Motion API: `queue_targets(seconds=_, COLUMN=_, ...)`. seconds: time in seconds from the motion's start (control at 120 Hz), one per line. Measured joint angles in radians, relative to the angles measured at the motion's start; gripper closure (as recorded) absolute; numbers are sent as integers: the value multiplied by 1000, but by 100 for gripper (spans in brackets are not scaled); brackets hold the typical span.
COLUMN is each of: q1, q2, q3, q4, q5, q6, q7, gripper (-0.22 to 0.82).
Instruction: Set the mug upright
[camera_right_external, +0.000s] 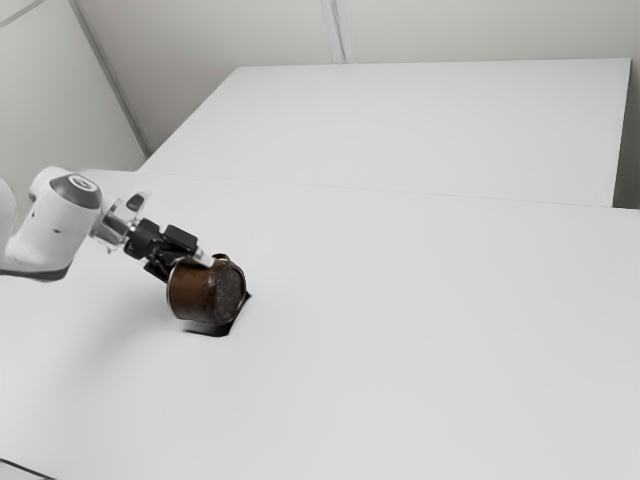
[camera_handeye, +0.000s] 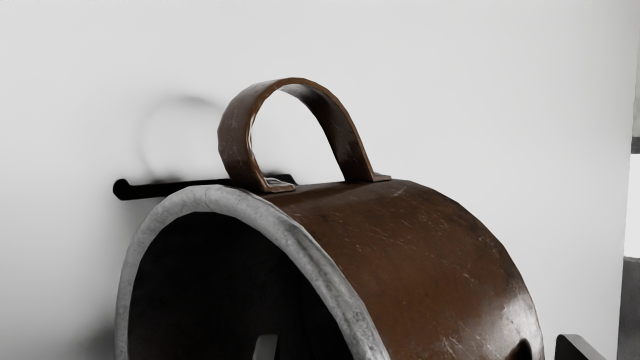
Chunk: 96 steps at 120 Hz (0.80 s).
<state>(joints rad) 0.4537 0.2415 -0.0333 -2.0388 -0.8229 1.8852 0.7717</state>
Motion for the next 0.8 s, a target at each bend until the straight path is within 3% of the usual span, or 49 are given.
queue_targets(seconds=0.1, q1=3, q2=0, q3=-1, q4=-4, q5=-61, q6=-26, q7=36, gripper=5)
queue_targets(seconds=0.308, q1=3, q2=-3, q3=-3, q4=-5, q5=-116, q6=-61, q7=94, gripper=48)
queue_targets(seconds=0.458, q1=4, q2=-12, q3=-9, q4=-9, q5=-137, q6=-78, q7=126, gripper=65)
queue_targets(seconds=0.558, q1=3, q2=-39, q3=-21, q4=-25, q5=-144, q6=-82, q7=143, gripper=71)
queue_targets(seconds=0.8, q1=-18, q2=-131, q3=-26, q4=-53, q5=-136, q6=-74, q7=173, gripper=76)
